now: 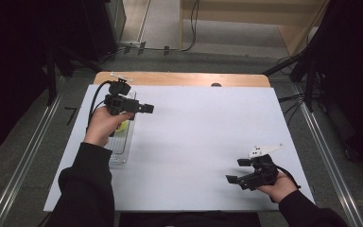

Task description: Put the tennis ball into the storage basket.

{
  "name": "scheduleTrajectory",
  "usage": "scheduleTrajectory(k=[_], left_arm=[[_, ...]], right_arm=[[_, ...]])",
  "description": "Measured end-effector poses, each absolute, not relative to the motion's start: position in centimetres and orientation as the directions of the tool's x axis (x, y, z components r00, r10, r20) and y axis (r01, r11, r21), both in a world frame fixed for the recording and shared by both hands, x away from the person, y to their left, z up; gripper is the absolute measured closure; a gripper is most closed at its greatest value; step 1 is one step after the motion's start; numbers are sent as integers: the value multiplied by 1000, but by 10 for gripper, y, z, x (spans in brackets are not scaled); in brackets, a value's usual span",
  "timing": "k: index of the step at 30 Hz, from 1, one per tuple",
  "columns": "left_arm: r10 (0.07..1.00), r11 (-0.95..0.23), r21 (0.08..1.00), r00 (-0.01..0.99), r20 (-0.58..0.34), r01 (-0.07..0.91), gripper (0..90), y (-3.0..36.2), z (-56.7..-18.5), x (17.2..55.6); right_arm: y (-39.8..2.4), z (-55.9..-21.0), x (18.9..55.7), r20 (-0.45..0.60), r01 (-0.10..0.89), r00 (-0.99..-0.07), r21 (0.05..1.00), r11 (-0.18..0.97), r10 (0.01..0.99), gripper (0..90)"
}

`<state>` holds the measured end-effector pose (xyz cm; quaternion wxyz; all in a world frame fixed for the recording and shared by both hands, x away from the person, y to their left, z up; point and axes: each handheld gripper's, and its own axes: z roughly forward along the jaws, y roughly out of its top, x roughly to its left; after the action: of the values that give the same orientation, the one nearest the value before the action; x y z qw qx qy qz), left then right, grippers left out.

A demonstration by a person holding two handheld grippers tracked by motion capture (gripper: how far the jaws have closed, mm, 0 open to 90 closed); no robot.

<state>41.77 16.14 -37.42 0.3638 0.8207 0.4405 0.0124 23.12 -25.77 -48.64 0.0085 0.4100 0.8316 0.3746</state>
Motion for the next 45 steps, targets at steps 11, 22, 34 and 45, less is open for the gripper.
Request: scheduleTrajectory(k=[11, 22, 34, 45], left_arm=[[700, -374, 594, 637, -324, 713, 211, 153, -382, 416], [669, -384, 608, 663, -336, 696, 211, 146, -382, 404], [643, -405, 610, 686, -340, 681, 211, 145, -387, 391], [632, -438, 604, 706, -319, 666, 211, 144, -399, 378]], right_arm=[[-258, -486, 231, 293, 675, -664, 631, 382, 688, 125], [-259, -486, 231, 293, 673, -665, 634, 381, 687, 125], [-259, -486, 231, 291, 671, -667, 635, 382, 686, 125], [-259, -485, 231, 295, 675, -663, 634, 378, 688, 125]])
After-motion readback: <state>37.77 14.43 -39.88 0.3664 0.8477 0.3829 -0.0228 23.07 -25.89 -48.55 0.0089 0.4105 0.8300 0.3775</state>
